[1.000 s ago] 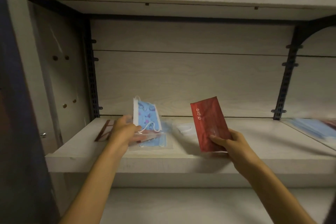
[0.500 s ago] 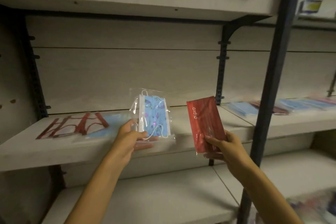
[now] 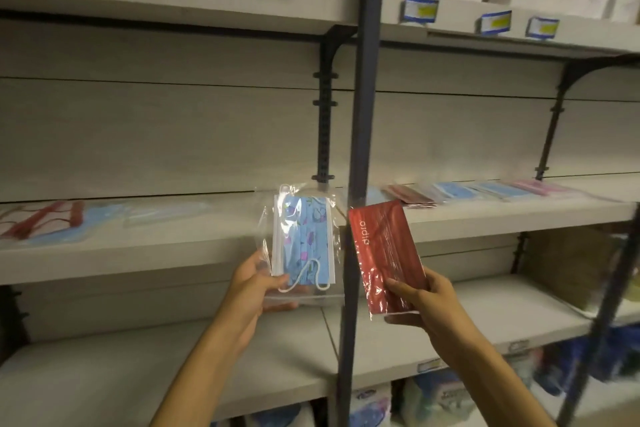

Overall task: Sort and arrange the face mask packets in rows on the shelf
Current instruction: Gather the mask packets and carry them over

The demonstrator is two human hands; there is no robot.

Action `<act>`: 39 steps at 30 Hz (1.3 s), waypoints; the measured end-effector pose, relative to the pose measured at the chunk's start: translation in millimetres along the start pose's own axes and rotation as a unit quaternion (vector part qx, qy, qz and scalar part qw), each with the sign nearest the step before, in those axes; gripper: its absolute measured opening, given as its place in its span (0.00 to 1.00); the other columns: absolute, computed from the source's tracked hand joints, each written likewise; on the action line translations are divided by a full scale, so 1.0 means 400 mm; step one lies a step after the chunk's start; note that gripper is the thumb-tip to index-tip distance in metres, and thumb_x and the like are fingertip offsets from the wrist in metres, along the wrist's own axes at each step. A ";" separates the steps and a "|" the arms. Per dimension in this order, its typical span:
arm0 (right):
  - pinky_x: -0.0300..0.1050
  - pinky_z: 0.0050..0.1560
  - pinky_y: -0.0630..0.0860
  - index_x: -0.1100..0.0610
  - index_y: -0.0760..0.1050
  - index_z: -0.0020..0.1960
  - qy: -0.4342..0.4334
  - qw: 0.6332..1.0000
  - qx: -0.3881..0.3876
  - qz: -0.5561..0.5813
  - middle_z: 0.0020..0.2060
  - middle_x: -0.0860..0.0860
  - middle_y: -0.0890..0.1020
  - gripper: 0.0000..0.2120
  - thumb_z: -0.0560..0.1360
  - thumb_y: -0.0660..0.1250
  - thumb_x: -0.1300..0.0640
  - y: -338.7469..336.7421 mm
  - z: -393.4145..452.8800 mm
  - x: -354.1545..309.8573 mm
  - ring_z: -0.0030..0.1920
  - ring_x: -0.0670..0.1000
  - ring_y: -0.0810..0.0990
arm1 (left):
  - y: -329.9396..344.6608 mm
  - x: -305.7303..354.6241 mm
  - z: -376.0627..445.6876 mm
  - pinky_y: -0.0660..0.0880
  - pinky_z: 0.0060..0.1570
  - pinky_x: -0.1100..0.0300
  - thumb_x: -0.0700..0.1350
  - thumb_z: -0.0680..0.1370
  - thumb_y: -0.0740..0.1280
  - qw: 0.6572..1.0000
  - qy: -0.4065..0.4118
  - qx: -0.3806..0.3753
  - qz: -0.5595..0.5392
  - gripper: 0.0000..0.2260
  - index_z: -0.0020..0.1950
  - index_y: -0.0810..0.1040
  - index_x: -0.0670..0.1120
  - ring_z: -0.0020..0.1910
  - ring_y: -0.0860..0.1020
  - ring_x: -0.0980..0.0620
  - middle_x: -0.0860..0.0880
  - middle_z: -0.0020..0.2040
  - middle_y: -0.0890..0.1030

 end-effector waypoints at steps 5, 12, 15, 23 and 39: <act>0.49 0.36 0.82 0.59 0.79 0.55 0.028 0.999 0.036 0.007 0.44 0.58 0.86 0.10 0.75 0.72 0.65 -0.191 0.027 0.030 0.42 0.57 0.86 | 0.194 -0.053 -0.004 0.82 0.34 0.51 0.29 0.77 0.65 0.998 -0.008 -0.031 0.057 0.17 0.58 0.76 0.49 0.42 0.86 0.43 0.50 0.46 0.87; 0.49 0.36 0.83 0.61 0.79 0.53 0.024 0.998 0.065 0.010 0.42 0.57 0.86 0.08 0.75 0.71 0.67 -0.380 0.143 0.024 0.40 0.56 0.85 | 0.416 -0.107 0.085 0.82 0.33 0.52 0.27 0.76 0.63 0.998 -0.023 -0.025 0.050 0.15 0.57 0.75 0.44 0.41 0.85 0.37 0.41 0.50 0.84; 0.49 0.38 0.84 0.63 0.78 0.54 0.015 0.998 0.061 0.001 0.44 0.58 0.86 0.09 0.75 0.71 0.67 -0.427 0.226 0.011 0.39 0.55 0.86 | 0.483 -0.120 0.143 0.83 0.45 0.46 0.29 0.76 0.64 0.999 0.001 -0.007 0.035 0.17 0.54 0.78 0.50 0.46 0.85 0.39 0.44 0.51 0.86; 0.49 0.45 0.84 0.60 0.77 0.60 -0.032 0.996 0.024 -0.081 0.47 0.56 0.87 0.13 0.76 0.68 0.66 -0.515 0.498 -0.081 0.44 0.55 0.87 | 0.617 -0.120 0.345 0.79 0.27 0.57 0.31 0.80 0.55 0.997 0.015 0.051 0.055 0.16 0.61 0.71 0.48 0.31 0.84 0.41 0.41 0.51 0.81; 0.53 0.43 0.84 0.62 0.79 0.54 -0.033 0.977 -0.034 -0.207 0.44 0.56 0.85 0.16 0.66 0.67 0.63 -0.402 0.954 -0.080 0.43 0.56 0.85 | 0.569 -0.072 0.632 0.64 0.23 0.65 0.30 0.77 0.57 0.970 0.059 0.237 -0.007 0.14 0.58 0.72 0.42 0.26 0.80 0.54 0.42 0.53 0.82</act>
Point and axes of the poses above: each hand's wrist, its own z-axis towards the middle knuckle, its own y-axis out of the palm, x = y × z, the point moved 8 cm from there along z, towards the middle knuckle
